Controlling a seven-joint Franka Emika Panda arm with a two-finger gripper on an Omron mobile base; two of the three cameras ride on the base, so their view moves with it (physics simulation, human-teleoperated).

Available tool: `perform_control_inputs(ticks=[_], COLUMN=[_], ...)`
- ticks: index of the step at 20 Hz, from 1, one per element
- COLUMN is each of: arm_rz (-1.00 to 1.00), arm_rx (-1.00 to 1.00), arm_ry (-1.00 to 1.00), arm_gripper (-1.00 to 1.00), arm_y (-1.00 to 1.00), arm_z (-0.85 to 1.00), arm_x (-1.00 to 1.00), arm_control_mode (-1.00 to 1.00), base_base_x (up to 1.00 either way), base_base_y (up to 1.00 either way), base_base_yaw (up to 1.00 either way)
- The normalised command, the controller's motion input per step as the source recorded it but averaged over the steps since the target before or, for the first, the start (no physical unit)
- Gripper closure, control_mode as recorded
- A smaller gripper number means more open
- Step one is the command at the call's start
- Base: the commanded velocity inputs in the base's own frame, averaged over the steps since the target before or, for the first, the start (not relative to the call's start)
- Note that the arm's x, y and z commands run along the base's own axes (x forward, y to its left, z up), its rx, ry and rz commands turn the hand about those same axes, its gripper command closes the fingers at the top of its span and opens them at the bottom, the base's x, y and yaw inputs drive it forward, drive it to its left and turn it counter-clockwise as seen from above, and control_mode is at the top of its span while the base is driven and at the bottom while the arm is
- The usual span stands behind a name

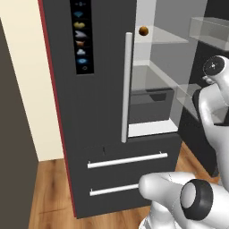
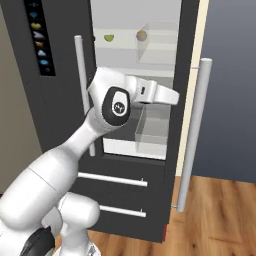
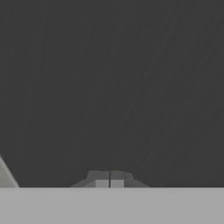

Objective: Open the fridge, remove the mango, lemon wedge, and chicken drumstick, and place them on any counter.

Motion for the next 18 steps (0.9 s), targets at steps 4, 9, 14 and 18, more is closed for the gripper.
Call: perform_control_inputs(ticks=[4, 9, 14, 18], arm_rz=[-0.07, 0.00, 0.09, 0.30], arm_rx=[0.07, 0.08, 0.03, 0.00], arm_ry=[0.00, -0.10, 0.05, 0.10], arm_gripper=[1.00, 1.00, 1.00, 1.00], arm_y=[-0.87, -0.22, 0.54, 0.97], arm_z=[-0.35, 0.04, 0.46, 0.12], arm_x=[0.81, -0.43, -0.90, -0.64], arm_control_mode=[-1.00, -1.00, -1.00, -1.00], base_base_x=[0.00, 0.00, 0.00, 0.00], base_base_y=[0.00, 0.00, 0.00, 0.00], base_base_yaw=[0.00, 0.00, 0.00, 0.00])
